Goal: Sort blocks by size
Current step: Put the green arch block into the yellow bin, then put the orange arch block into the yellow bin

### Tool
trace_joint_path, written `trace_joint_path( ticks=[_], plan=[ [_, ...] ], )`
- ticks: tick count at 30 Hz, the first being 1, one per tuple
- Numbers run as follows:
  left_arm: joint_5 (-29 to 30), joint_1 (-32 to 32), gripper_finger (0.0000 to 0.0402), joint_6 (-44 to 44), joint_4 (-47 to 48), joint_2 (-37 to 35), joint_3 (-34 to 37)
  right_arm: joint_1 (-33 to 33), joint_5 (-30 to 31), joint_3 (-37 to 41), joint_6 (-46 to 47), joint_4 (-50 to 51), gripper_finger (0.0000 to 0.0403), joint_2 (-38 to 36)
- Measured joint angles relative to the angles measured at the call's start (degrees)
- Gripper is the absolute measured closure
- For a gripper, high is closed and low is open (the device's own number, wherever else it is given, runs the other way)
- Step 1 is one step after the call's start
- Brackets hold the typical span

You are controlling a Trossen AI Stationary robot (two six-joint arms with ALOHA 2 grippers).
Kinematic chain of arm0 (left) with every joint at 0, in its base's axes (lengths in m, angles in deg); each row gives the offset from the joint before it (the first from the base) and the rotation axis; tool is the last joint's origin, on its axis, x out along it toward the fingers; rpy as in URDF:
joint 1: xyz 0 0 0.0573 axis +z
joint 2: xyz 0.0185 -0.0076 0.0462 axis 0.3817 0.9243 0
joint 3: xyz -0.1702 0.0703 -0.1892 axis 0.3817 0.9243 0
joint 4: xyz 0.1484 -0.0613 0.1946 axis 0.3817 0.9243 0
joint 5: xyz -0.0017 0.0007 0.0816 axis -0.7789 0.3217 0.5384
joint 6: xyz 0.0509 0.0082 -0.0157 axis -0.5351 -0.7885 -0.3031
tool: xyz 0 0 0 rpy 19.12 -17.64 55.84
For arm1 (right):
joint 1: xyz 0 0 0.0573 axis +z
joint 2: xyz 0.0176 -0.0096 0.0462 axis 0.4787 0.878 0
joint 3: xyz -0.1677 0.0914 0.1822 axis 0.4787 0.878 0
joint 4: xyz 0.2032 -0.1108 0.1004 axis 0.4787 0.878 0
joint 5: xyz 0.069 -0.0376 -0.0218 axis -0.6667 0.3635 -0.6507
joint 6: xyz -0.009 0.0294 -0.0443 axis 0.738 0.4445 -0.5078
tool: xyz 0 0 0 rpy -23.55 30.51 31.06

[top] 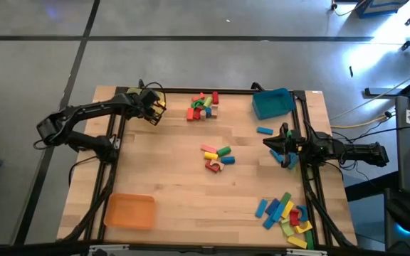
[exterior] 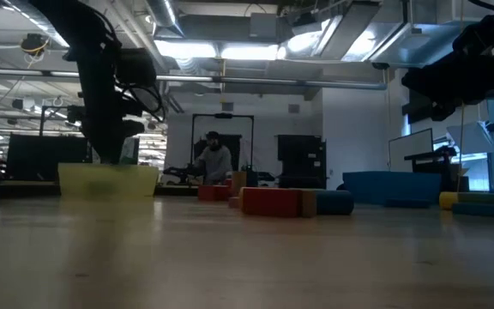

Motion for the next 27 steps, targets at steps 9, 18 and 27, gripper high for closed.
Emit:
trace_joint_path(
  ticks=[9,18,27],
  plan=[
    [-1.98,-0.4,0.0181,-1.39,-0.08,-1.11,-0.59,0.0,0.0,0.01,0.11,-0.02,0.0357,0.0],
    [-3.93,-8.95,0.0179,-1.22,-3.49,-8.89,-5.87,0.0,0.0,0.01,0.11,-0.02,0.0357,-0.01],
    [-7.95,-24.28,0.0179,-6.09,-23.25,-9.98,-5.53,0.02,0.0,0.01,0.09,-0.04,0.0357,0.0]
  ],
)
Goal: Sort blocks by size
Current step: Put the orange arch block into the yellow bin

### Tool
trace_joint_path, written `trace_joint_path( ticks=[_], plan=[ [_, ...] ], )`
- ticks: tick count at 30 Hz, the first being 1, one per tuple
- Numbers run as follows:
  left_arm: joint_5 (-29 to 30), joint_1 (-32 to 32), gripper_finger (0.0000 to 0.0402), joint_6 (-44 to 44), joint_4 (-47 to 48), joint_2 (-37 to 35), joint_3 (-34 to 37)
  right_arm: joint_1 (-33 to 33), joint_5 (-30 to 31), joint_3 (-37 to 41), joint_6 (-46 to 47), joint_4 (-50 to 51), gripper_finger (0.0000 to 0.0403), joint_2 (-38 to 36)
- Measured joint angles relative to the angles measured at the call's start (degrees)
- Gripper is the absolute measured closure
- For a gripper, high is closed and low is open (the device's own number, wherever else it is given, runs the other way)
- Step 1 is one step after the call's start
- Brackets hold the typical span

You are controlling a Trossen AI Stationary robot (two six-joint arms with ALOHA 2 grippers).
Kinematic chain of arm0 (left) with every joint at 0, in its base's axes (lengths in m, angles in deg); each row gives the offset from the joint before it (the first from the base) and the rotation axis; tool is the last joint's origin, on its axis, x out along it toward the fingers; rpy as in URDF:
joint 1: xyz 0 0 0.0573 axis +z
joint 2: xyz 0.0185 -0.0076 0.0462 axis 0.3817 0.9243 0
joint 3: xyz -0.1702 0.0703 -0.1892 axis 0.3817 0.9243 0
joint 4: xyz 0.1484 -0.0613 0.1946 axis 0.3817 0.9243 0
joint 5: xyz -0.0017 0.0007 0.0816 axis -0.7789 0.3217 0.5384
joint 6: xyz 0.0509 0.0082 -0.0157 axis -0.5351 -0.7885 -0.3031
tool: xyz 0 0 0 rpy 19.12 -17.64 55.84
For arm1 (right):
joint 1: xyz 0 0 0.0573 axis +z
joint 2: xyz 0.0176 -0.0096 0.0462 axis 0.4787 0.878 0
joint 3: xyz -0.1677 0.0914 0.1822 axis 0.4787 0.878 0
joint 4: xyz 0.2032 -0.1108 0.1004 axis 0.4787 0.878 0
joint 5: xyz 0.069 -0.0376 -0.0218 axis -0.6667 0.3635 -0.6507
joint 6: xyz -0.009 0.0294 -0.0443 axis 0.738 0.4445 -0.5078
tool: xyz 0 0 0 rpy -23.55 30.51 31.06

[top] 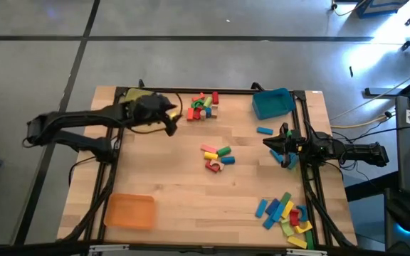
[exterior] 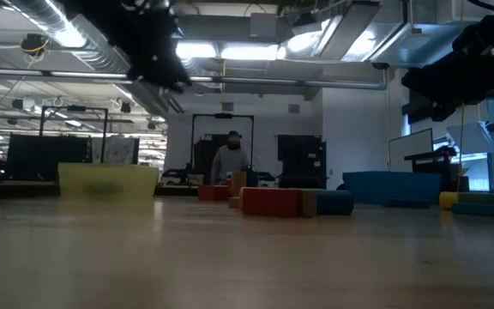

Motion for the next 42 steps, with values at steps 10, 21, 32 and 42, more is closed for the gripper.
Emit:
trace_joint_path(
  ticks=[10,21,32,42],
  plan=[
    [0.03,-9.52,0.0179,-1.76,-11.26,6.66,0.04,-0.02,0.26,-0.01,0.0,-0.29,0.0357,0.0],
    [0.05,-12.04,0.0179,-1.34,-18.25,16.98,0.04,-0.02,0.16,0.0,0.0,-0.33,0.0357,0.01],
    [0.03,-12.23,0.0179,0.59,-22.36,28.88,-1.61,0.0,0.9,0.0,-0.02,-0.43,0.0357,0.0],
    [-0.16,-12.09,0.0179,-0.04,-21.64,32.27,-3.19,-0.01,0.92,0.0,-0.07,-0.15,0.0357,0.01]
  ],
)
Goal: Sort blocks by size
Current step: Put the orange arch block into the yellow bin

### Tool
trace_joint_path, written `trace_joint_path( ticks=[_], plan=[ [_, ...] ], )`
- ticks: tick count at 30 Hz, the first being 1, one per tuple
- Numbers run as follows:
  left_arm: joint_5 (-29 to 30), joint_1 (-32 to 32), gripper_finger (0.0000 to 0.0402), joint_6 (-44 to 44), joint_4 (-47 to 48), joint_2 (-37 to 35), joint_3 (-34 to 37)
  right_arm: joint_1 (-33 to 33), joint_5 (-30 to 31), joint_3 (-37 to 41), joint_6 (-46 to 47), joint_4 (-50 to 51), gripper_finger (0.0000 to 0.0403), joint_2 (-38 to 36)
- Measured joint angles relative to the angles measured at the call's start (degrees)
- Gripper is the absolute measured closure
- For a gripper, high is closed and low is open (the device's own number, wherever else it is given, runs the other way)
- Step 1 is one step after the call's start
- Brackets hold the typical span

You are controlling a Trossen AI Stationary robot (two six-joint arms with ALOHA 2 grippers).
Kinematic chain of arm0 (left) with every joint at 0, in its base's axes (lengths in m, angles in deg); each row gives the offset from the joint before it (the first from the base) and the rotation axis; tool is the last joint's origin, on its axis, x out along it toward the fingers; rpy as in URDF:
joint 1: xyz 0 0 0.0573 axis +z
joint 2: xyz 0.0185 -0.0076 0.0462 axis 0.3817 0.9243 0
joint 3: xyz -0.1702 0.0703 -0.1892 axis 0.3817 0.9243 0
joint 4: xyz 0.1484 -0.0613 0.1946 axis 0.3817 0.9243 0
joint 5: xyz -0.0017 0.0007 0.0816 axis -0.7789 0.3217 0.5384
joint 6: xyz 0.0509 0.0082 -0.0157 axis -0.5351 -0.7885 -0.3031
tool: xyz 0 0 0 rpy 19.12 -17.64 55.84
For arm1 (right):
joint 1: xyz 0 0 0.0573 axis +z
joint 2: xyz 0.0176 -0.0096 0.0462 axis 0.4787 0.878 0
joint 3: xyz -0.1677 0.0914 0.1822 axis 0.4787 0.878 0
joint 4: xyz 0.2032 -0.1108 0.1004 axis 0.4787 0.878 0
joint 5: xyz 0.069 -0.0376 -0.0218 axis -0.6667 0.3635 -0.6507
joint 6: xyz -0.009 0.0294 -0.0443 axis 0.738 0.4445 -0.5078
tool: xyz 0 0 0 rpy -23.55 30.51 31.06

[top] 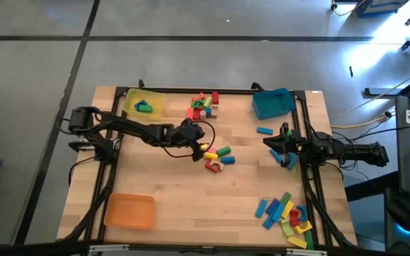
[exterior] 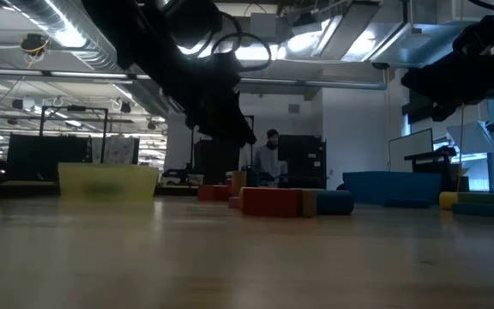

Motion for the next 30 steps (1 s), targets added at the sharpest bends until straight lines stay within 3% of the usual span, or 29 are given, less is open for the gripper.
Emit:
trace_joint_path(
  ticks=[17,21,25,30],
  plan=[
    [-0.73,-1.32,0.0179,2.04,3.1,1.42,0.11,0.02,1.95,-0.02,-0.39,-0.65,0.0357,4.09],
    [1.07,0.53,0.0179,2.03,2.59,1.32,0.11,0.02,1.92,-0.02,-0.5,-0.65,0.0357,4.67],
    [6.58,3.88,0.0179,1.36,2.43,1.12,-0.7,0.02,1.88,-0.02,-0.54,-0.64,0.0357,4.89],
    [7.2,8.89,0.0179,1.35,3.85,1.12,-2.33,0.02,1.88,-0.02,-0.54,-0.65,0.0357,4.89]
  ],
)
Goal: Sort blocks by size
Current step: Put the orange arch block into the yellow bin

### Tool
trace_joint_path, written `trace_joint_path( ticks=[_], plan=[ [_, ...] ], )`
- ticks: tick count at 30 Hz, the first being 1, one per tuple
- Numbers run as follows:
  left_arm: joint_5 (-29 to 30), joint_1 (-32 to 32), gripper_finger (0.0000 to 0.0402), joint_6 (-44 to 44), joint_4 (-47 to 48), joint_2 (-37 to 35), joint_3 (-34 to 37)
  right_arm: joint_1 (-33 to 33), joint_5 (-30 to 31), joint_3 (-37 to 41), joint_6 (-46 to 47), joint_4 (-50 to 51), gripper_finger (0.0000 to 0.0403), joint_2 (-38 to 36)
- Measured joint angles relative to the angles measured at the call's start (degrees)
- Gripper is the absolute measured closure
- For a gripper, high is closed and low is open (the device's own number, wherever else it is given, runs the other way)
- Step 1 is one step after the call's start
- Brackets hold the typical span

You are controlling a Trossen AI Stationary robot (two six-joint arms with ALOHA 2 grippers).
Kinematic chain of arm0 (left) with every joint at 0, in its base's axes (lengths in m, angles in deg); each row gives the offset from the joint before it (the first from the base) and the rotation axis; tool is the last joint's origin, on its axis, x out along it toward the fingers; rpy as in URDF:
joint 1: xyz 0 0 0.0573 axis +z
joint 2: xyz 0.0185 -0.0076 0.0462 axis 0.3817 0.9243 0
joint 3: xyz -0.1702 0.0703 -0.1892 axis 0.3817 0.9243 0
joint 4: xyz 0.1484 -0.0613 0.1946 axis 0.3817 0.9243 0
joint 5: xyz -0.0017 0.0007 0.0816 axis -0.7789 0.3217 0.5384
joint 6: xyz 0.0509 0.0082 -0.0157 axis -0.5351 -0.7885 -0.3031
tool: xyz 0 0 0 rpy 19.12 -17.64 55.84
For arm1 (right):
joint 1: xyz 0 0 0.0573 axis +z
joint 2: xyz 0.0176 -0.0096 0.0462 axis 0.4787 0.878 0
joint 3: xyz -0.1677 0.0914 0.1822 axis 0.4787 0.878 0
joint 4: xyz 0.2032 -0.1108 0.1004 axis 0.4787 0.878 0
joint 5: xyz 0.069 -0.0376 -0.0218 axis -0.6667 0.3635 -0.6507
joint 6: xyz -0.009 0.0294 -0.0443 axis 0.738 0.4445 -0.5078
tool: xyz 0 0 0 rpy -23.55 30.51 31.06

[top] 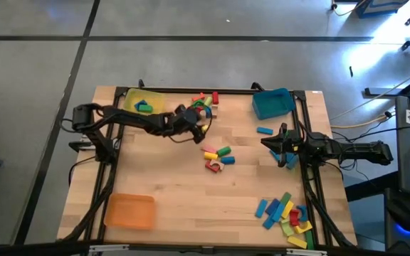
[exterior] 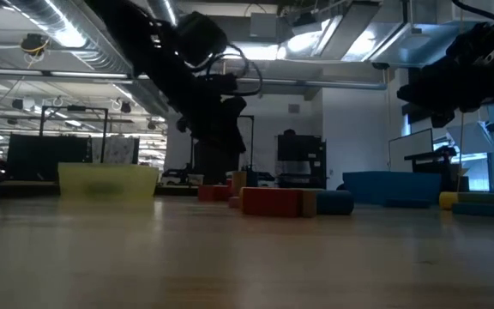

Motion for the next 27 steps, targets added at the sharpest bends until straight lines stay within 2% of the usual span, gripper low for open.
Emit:
trace_joint_path(
  ticks=[5,11,13,17,21,27],
  plan=[
    [-0.73,4.29,0.0179,-0.41,9.76,0.0,-4.79,0.0,-0.03,0.01,-0.02,0.13,0.0357,0.02],
    [-2.62,9.84,0.0179,1.36,16.28,-0.02,-9.05,0.0,-0.07,0.0,-0.04,0.15,0.0357,0.02],
    [-4.28,12.2,0.0179,1.67,16.78,0.12,-9.28,0.0,-0.06,0.0,-0.04,0.17,0.0357,0.02],
    [-11.31,16.92,0.0179,2.99,17.09,2.14,-9.25,0.0,-0.09,0.0,-0.04,0.23,0.0357,0.02],
    [-13.52,19.36,0.0179,4.09,17.43,4.67,-9.21,0.0,-0.19,0.0,-0.06,0.26,0.0357,0.02],
    [-14.54,19.42,0.0179,4.32,15.99,5.92,-9.17,0.0,-0.26,0.0,-0.1,0.32,0.0357,0.02]
  ],
)
